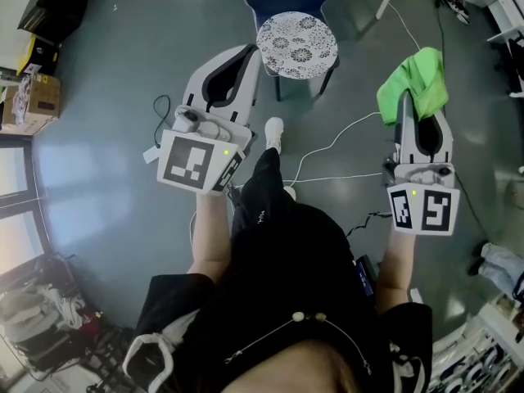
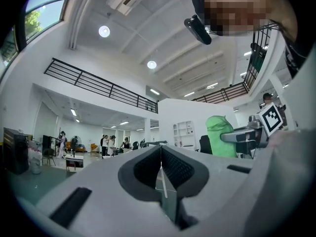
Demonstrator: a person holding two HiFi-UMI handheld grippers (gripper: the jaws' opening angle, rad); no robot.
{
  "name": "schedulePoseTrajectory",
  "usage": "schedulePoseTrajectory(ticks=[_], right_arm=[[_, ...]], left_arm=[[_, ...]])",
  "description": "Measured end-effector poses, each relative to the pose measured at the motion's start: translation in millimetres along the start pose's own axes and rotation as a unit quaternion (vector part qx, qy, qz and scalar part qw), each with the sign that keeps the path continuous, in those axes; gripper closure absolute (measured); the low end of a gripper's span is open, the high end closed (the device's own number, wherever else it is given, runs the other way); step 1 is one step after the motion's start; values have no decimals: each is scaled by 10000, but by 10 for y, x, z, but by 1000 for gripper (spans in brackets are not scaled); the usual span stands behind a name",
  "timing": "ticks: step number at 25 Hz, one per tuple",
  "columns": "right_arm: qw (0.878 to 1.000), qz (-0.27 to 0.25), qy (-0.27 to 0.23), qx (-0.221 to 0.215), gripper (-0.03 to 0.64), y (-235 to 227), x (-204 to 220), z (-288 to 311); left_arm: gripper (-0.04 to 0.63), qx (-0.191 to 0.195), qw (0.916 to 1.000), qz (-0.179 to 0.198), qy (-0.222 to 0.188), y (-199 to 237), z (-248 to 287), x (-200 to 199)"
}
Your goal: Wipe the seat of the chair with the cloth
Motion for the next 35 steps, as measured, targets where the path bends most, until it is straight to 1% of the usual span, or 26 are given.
schedulePoseTrajectory(ticks=[3,7,15,17,19,24,26,29,30,31,33,35], right_arm=[[9999,-147,31,70,563,-52,68,457],[9983,-566,93,77,561,-49,198,1196],[9929,-1070,466,-223,561,101,697,2954],[9912,-1138,633,-250,561,109,824,3291],[9917,-1063,662,-297,561,131,942,3576],[9898,-1092,745,-532,561,95,1283,4008],[9901,-1011,726,-653,561,84,1318,4134],[9901,-812,630,-956,561,120,1249,4296],[9897,-741,621,-1055,561,113,1298,4364],[9894,-658,629,-1136,561,87,1412,4444],[9884,-486,720,-1250,561,10,1774,4624],[9856,-445,895,-1367,561,-25,2137,4807]], left_arm=[[588,89,9999,28,-66,353,326,92],[588,171,9998,21,-30,892,764,248],[588,193,9996,-86,201,2123,1597,607],[588,154,9995,-99,266,2352,1771,712],[588,99,9995,-108,297,2548,1938,865],[589,-13,9988,-152,473,2816,2299,1297],[588,-97,9986,-186,485,2906,2392,1365],[588,-276,9980,-331,462,3050,2450,1357],[589,-330,9977,-350,476,3087,2488,1408],[588,-379,9974,-337,511,3115,2546,1512],[589,-446,9968,-257,615,3151,2699,1833],[589,-465,9959,-207,742,3197,2823,2154]])
Point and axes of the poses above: the fingertips, and each gripper's own axes: z forward along the fingers, y to its left, x out of its underside, the point moved 7 cm from there along -z, backward along the fingers, and after that the axes turned 10 degrees about x, right-handed, at the moved point
